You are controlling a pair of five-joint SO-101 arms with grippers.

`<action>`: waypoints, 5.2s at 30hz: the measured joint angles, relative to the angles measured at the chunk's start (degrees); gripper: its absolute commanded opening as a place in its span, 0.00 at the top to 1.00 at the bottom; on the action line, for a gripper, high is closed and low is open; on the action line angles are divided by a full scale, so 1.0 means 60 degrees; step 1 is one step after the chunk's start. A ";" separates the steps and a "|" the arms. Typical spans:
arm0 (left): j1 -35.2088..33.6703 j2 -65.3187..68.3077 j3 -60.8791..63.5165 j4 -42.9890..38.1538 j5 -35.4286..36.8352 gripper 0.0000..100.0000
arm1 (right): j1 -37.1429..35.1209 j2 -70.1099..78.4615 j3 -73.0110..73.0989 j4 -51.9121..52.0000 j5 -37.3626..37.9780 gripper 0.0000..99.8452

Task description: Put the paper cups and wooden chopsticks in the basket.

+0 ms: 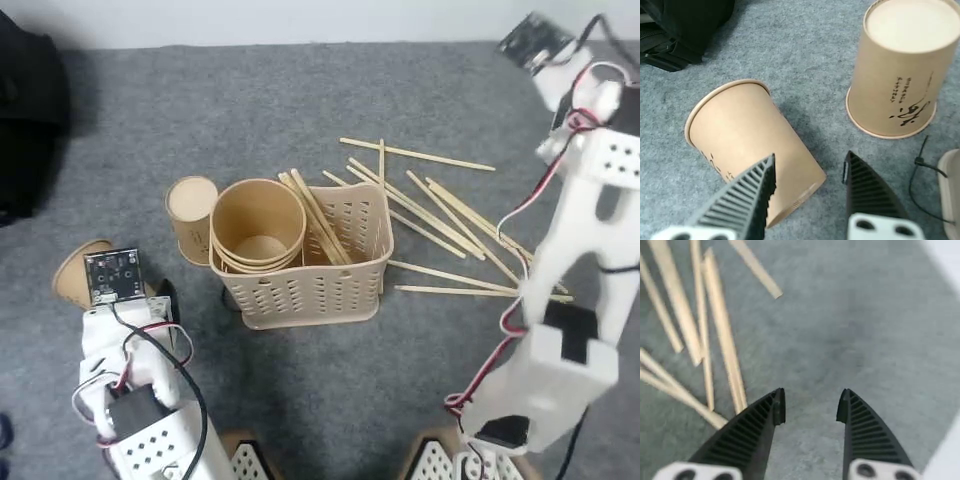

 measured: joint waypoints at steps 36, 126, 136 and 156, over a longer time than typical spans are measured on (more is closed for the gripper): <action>0.0015 0.0000 0.0000 -0.0029 0.0000 0.79 | -0.0864 0.5993 0.0000 -0.1231 0.1084 0.86; 0.0015 0.0000 0.0000 -0.0029 0.0000 0.79 | -0.6183 -0.8571 0.6799 -0.7062 -0.9377 0.99; 0.0029 0.0000 0.0000 -0.0029 0.0000 0.79 | -0.6183 -1.0491 1.1678 -1.0198 -0.9377 0.99; 0.0015 0.0000 0.0000 -0.0029 0.0000 0.79 | -0.6842 -1.0886 1.4256 -1.1253 -0.9377 0.82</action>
